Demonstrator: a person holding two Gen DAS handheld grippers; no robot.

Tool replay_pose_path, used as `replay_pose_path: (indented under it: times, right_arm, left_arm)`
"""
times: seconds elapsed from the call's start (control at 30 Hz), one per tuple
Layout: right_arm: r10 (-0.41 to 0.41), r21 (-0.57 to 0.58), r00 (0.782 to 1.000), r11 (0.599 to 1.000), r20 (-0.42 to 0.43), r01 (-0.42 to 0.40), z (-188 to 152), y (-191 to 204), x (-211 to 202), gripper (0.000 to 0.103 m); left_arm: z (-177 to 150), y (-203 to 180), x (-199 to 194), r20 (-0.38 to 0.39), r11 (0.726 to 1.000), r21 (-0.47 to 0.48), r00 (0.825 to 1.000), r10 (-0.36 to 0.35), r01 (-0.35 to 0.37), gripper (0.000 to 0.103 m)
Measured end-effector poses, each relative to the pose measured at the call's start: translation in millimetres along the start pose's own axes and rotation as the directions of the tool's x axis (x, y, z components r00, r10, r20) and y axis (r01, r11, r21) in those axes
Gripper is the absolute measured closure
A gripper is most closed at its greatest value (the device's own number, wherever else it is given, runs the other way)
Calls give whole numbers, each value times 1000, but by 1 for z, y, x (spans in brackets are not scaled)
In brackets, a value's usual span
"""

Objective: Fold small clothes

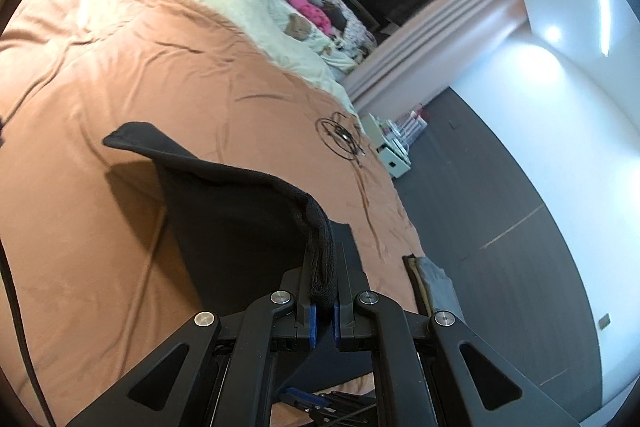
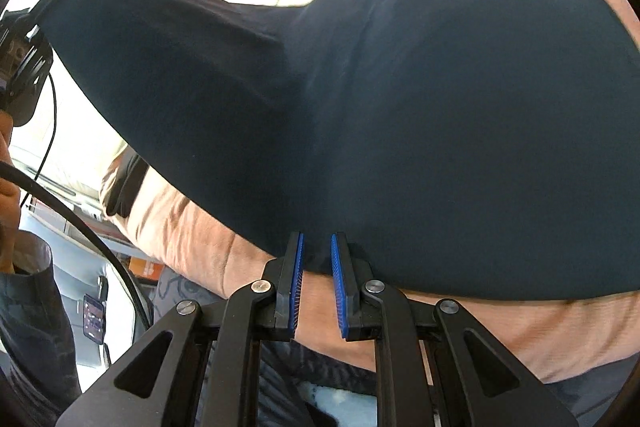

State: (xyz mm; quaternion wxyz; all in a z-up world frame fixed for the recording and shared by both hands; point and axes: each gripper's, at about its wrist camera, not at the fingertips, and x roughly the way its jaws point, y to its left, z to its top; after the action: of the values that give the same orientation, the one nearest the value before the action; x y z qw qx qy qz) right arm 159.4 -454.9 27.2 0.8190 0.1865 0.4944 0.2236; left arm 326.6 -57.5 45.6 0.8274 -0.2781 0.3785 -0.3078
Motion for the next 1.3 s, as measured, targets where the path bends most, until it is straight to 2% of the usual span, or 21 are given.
replay_pose_path:
  times: [0.3,0.43,0.47,0.5,0.57,0.83,0.97,1.03,1.13,1.17,1.2,1.27,1.3]
  right_arm:
    - [-20,9,988,1000,155,19,-8,-22,-58,92]
    - [-26,27,982,999,189,21,-13,-42,-85,91]
    - [-30,31,980,999,197,24,-15,-49,-92,84]
    - [-36,37,978,999,205,29,-18,-52,-96,66]
    - [-41,59,971,998,233,29,-23,-66,-110,44]
    - [-61,161,959,987,276,17,-50,-106,-142,43]
    - [-77,195,959,981,273,23,-58,-118,-151,43]
    - [-85,208,960,978,266,29,-54,-124,-159,43]
    - [-95,223,963,974,251,38,-55,-129,-163,43]
    - [-101,227,964,973,244,45,-56,-132,-167,43]
    - [-107,229,965,972,238,51,-55,-137,-173,43]
    - [-117,230,967,971,226,64,-54,-138,-176,43]
    - [-120,227,968,972,223,68,-53,-139,-178,43]
  left_arm:
    - [-2,-57,51,-71,996,77,997,-28,34,98]
    - [-10,-79,79,-119,993,105,992,-41,54,98]
    - [-13,-85,86,-134,992,110,990,-43,58,98]
    - [-16,-90,93,-148,992,115,988,-44,61,98]
    - [-24,-98,110,-178,990,124,983,-46,68,98]
    - [-62,-128,174,-297,983,144,953,-64,111,98]
    - [-92,-139,207,-364,982,149,930,-56,118,98]
    - [-107,-142,223,-410,982,146,911,-48,117,96]
    - [-124,-140,240,-476,986,108,878,-58,123,79]
    - [-126,-139,241,-485,987,97,872,-68,131,67]
    - [-128,-139,240,-488,986,95,870,-72,135,52]
    - [-128,-135,234,-473,987,105,879,-62,126,35]
    - [-124,-132,230,-461,987,105,886,-59,121,32]
